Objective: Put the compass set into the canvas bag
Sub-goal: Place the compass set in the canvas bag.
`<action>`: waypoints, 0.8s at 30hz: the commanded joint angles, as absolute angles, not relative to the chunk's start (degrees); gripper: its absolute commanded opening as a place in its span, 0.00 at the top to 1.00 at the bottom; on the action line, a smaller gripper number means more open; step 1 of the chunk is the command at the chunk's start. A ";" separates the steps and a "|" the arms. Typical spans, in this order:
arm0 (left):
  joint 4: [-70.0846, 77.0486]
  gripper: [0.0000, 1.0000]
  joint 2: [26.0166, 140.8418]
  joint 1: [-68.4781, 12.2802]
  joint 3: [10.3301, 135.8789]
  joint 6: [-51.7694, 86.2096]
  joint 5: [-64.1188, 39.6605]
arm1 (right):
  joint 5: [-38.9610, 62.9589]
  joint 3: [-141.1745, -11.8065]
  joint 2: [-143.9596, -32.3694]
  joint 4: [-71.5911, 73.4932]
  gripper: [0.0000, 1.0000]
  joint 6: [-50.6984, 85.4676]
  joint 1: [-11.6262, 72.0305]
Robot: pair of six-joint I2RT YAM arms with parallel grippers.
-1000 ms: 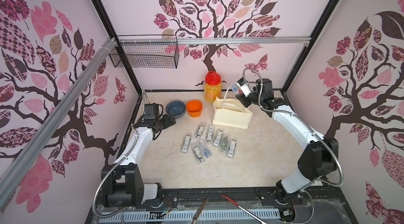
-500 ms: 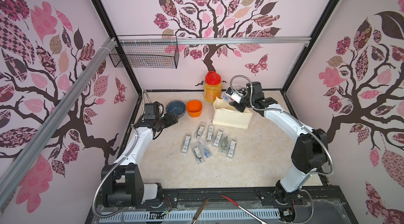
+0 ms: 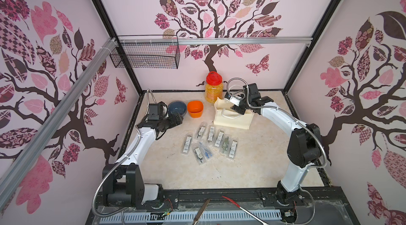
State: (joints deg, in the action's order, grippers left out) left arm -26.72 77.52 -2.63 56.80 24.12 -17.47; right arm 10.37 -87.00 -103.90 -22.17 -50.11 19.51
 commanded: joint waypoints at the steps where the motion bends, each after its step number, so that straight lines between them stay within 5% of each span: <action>1: -26.71 0.07 77.88 -2.72 57.53 23.52 -17.84 | 9.26 -88.68 -105.29 -23.46 0.50 -51.94 19.83; 13: -26.87 0.07 78.35 -2.72 57.51 23.44 -17.75 | 9.90 -86.83 -101.24 -17.09 0.52 -46.47 19.70; 24: -26.91 0.07 77.67 -2.72 57.74 23.79 -16.81 | 1.77 -93.53 -90.40 -19.62 0.39 -19.80 18.25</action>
